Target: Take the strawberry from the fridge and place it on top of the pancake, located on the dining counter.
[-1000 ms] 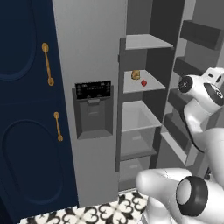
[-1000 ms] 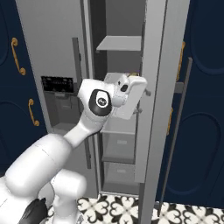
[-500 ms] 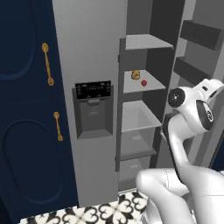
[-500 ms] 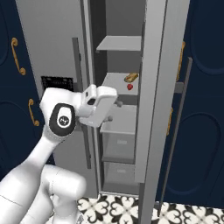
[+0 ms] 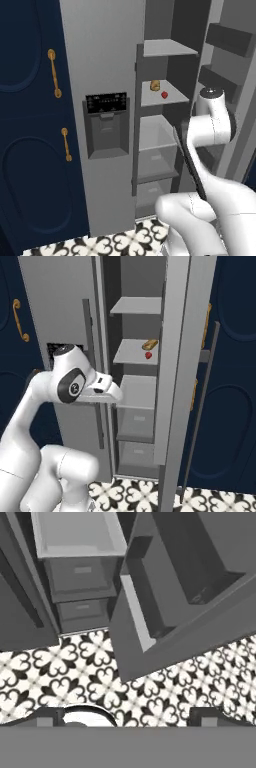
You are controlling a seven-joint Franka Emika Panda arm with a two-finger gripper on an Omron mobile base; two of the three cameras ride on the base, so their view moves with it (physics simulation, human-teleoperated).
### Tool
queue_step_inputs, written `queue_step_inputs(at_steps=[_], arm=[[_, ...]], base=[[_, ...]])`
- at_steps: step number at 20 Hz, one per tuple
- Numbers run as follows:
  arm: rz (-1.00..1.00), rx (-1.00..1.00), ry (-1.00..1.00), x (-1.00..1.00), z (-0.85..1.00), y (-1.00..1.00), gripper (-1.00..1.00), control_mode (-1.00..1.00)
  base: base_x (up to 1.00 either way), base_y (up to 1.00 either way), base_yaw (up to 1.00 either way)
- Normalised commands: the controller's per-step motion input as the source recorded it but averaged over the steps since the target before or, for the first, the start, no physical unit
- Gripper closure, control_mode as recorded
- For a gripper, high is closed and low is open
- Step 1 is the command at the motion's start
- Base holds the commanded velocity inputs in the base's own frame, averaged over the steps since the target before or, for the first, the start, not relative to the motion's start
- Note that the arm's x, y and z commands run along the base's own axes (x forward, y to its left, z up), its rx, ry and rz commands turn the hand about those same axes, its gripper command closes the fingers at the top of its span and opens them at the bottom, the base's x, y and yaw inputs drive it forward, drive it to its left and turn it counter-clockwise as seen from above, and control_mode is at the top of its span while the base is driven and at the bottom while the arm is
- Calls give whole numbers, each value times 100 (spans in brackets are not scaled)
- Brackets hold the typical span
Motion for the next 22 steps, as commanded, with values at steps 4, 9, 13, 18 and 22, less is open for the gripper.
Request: queue_step_inputs(at_steps=[4,9,13,18,22], arm=[[17,71,14,31,-61,84,-100,-100],[26,23,0,-31,-10,57,-100,-100],[-1,-18,0,-53,11,46,-100,-100],[-1,-22,-38,-37,-5,0,-100,-100],[1,1,-5,-1,0,-9,-100,-100]], base=[[0,0,0],[0,0,0],[0,0,0],[0,0,0],[0,0,0]])
